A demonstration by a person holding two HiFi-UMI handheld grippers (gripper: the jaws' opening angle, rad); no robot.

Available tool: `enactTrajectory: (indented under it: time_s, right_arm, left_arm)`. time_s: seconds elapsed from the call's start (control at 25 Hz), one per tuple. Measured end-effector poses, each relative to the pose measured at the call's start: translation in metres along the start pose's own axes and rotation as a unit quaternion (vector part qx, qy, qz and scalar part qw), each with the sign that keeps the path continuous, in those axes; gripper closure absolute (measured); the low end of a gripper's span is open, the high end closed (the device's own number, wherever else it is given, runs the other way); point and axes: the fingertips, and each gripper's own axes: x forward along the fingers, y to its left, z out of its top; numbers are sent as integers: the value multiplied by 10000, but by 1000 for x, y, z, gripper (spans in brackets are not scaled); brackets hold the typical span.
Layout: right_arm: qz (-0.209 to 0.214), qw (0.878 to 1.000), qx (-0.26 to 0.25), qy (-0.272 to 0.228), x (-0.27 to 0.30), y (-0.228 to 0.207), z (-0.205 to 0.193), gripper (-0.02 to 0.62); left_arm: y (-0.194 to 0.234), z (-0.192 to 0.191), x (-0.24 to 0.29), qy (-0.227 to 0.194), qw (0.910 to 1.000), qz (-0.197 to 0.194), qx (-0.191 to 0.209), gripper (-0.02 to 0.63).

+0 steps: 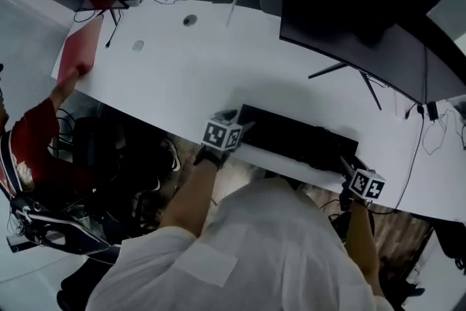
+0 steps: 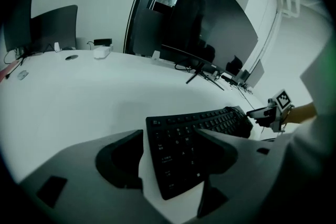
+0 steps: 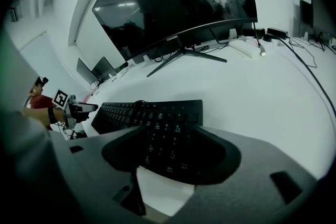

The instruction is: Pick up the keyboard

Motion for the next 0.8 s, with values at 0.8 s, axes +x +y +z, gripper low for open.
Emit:
enactTrajectory:
  time_s: [0.8]
  right_arm:
    - [-140,9977,480,467,13,-31,-13,275]
  left_arm:
    - [-3,-19,25,837,9963,-171,-113,334]
